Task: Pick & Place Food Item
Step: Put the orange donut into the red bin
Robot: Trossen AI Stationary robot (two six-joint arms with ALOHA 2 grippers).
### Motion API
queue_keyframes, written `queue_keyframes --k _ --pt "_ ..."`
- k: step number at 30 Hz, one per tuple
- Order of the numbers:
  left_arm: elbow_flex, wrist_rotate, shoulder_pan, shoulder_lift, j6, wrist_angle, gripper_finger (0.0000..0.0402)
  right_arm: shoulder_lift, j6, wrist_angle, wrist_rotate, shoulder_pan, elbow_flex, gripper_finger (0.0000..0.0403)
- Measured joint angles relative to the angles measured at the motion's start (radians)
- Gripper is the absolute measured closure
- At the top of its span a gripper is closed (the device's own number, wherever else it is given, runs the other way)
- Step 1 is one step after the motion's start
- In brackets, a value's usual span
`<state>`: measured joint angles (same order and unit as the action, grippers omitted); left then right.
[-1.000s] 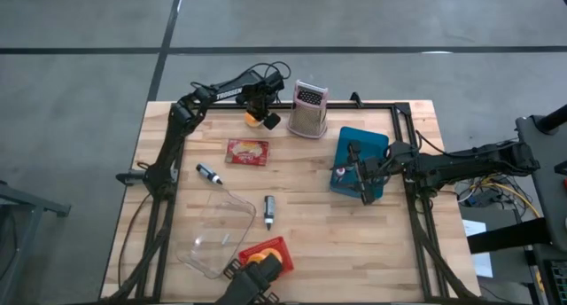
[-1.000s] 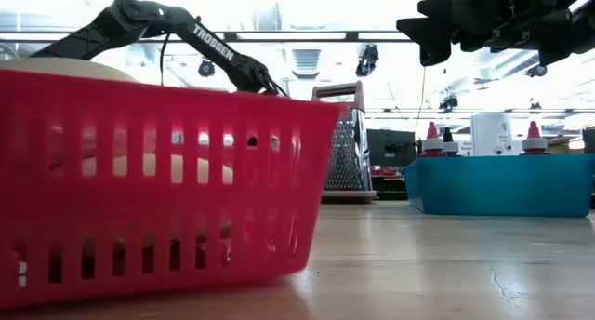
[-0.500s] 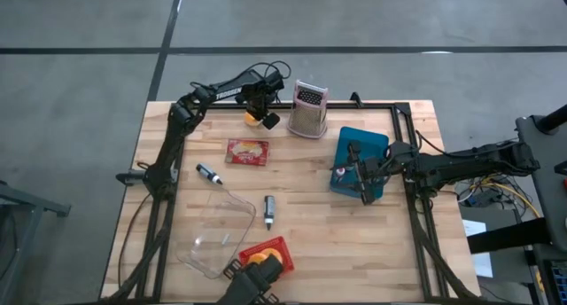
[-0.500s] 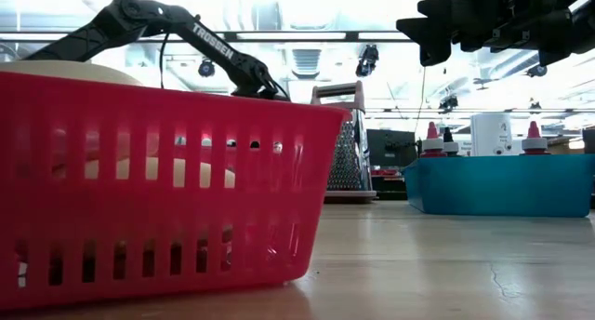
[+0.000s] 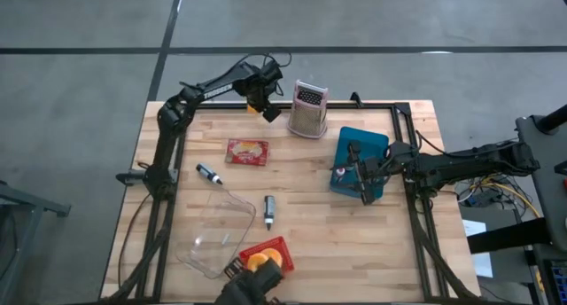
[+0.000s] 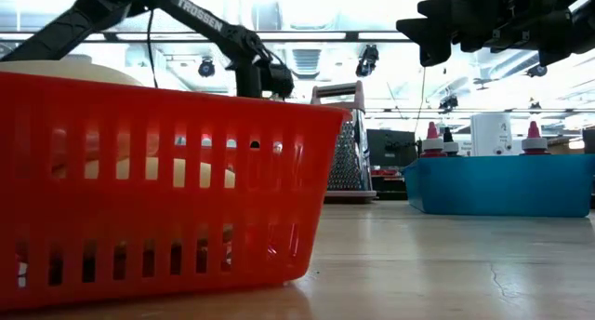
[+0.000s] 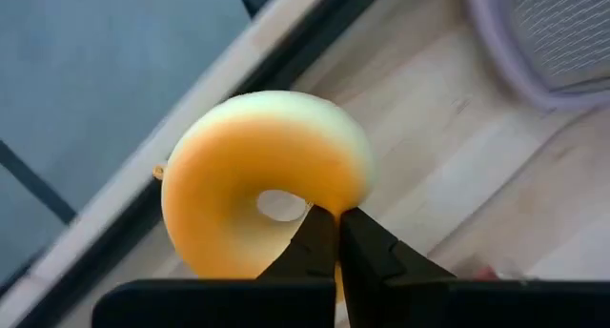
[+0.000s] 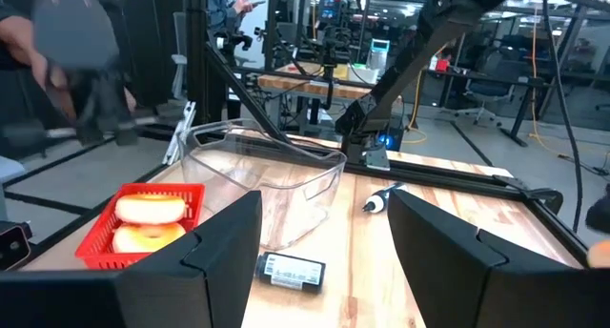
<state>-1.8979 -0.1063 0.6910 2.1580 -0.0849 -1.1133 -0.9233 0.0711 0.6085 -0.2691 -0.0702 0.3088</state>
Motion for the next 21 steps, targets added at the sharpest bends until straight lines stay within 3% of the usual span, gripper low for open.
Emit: queue_keyframes --k 12,16,21 --pt "0.039 0.006 -0.076 -0.206 0.101 0.103 0.0401 0.000 -0.010 -0.001 0.000 0.000 0.000 0.0179" --pt "0.148 0.051 -0.118 -0.310 0.132 0.212 0.0401 0.000 -0.012 -0.001 0.000 0.000 0.000 0.0179" --pt "0.389 0.155 -0.162 -0.487 0.147 0.418 0.0401 -0.001 -0.012 0.003 0.000 0.000 0.000 0.0179"
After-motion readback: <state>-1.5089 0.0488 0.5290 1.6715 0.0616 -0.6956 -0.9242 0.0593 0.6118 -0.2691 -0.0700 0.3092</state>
